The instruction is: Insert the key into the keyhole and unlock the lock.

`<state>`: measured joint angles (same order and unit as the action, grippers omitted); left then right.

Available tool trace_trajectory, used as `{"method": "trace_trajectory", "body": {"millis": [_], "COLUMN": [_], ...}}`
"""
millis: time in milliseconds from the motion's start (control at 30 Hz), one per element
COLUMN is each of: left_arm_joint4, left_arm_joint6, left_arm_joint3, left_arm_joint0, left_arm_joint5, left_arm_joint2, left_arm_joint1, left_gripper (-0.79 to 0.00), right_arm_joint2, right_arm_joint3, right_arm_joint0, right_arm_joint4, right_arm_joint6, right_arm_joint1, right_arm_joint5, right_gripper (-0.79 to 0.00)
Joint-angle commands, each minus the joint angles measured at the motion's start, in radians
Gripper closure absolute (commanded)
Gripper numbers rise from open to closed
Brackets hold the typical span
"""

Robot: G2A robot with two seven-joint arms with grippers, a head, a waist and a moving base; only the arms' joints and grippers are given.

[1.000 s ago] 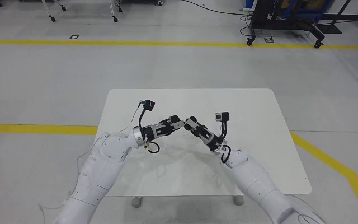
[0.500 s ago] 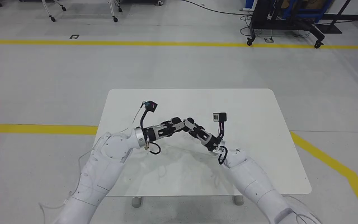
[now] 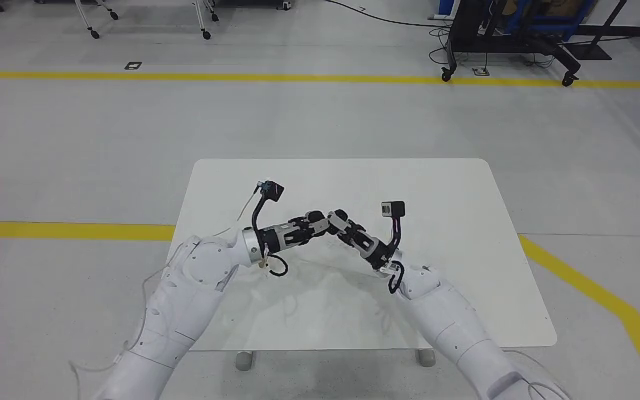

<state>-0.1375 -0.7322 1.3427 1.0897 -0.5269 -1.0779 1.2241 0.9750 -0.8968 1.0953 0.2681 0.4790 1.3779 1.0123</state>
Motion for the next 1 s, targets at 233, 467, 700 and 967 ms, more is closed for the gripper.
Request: {"method": "trace_trajectory", "body": {"millis": [233,467,700,967], "left_arm_joint4": [-0.009,-0.017,-0.022,-0.057], "left_arm_joint6": [0.017,0.018,0.029,0.097], "left_arm_joint3": [-0.003,0.001,0.004,0.018], "left_arm_joint0": [0.000,0.001,0.003,0.008], "left_arm_joint5": [0.008,0.018,0.011,-0.028], "left_arm_joint2": [-0.007,-0.005,-0.008,-0.031], "left_arm_joint1": [-0.005,-0.008,-0.011,-0.016], "left_gripper": [0.000,0.000,0.000,0.000], "right_arm_joint2": [0.021,0.034,0.047,0.066], "right_arm_joint3": [0.009,0.009,0.011,0.005], "right_arm_joint0": [0.001,0.005,0.010,0.017], "right_arm_joint4": [-0.022,-0.033,-0.041,-0.045], "right_arm_joint6": [-0.001,0.003,0.005,-0.002], "right_arm_joint1": [0.008,0.013,0.017,0.019], "right_arm_joint5": [0.000,0.000,0.000,0.000], "right_gripper": [0.000,0.000,-0.785,-0.785]}}
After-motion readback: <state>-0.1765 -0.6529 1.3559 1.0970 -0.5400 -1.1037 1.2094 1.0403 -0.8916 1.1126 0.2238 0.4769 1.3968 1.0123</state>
